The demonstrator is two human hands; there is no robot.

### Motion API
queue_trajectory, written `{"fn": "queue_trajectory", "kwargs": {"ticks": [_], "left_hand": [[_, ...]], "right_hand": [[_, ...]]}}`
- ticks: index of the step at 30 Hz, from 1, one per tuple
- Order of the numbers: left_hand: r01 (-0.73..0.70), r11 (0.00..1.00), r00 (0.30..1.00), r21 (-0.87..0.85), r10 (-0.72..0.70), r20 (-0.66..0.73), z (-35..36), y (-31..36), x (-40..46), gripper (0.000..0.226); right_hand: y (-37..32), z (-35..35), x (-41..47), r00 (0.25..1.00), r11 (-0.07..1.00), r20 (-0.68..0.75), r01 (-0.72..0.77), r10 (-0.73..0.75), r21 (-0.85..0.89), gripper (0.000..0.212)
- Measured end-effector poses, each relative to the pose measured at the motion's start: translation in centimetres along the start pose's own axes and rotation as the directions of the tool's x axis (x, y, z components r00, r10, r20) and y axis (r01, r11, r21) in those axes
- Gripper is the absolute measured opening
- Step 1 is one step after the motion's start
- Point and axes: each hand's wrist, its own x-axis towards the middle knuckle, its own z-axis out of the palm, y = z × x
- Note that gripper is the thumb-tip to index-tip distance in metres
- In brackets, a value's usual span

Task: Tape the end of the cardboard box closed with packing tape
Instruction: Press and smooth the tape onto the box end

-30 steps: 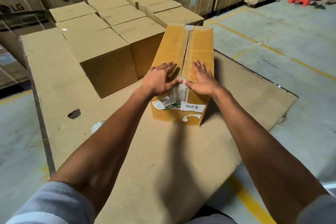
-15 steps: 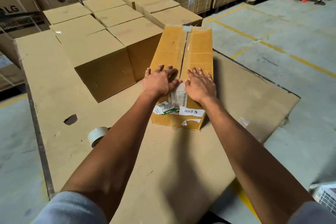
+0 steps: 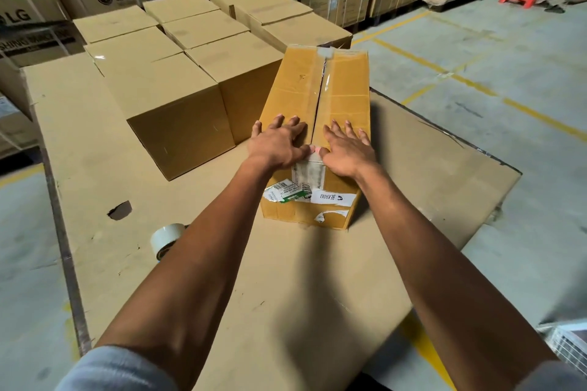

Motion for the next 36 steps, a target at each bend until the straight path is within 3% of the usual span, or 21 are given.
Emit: {"fn": "queue_trajectory", "kwargs": {"ticks": [5, 10, 12, 18, 23, 26, 29, 31, 36], "left_hand": [[0.003, 0.997, 0.996, 0.082, 0.004, -0.088, 0.7, 0.7, -0.8, 0.07], [-0.053, 0.994, 0.992, -0.092, 0.063, 0.112, -1.0, -0.6, -0.3, 0.107], [-0.059, 0.991, 0.985, -0.121, 0.077, 0.154, -1.3, -0.8, -0.1, 0.111], [-0.003, 0.999, 0.998, -0.045, 0.006, 0.056, -0.6, -0.1, -0.2, 0.081], [0.081, 0.996, 0.995, -0.027, -0.082, -0.064, -0.3, 1.7, -1.2, 0.07], [-0.006, 0.998, 1.0, -0.067, 0.006, 0.006, -0.6, 0.2, -0.7, 0.075], [-0.071, 0.987, 0.987, -0.145, 0.091, 0.136, -1.7, -1.2, -0.6, 0.093], [-0.087, 0.986, 0.977, -0.141, 0.112, 0.183, -2.0, -1.4, -0.6, 0.091], [-0.03, 0.993, 0.991, -0.115, 0.044, 0.124, -1.3, -0.9, -0.1, 0.077]], "right_hand": [[-0.5, 0.4, -0.7, 0.997, 1.0, -0.071, -0.003, 0.002, -0.016, 0.06], [0.7, -1.5, -0.6, 0.99, 0.978, 0.135, 0.01, -0.039, 0.207, 0.079], [1.0, -1.7, -0.4, 0.985, 0.974, 0.167, 0.005, -0.044, 0.228, 0.084], [0.2, -0.7, -0.1, 0.997, 0.997, 0.072, -0.002, -0.003, 0.077, 0.074], [-0.8, 0.5, 0.0, 0.998, 0.999, -0.049, -0.047, 0.047, 0.013, 0.065], [-0.6, -0.1, -0.2, 1.0, 0.999, -0.001, -0.029, 0.029, 0.038, 0.07], [-0.1, -0.9, -0.3, 0.995, 0.993, 0.102, -0.018, 0.006, 0.117, 0.082], [0.1, -1.2, -0.3, 0.99, 0.991, 0.139, -0.019, 0.001, 0.132, 0.084], [-0.2, -0.6, 0.3, 0.997, 0.996, 0.08, -0.025, 0.018, 0.083, 0.069]]}}
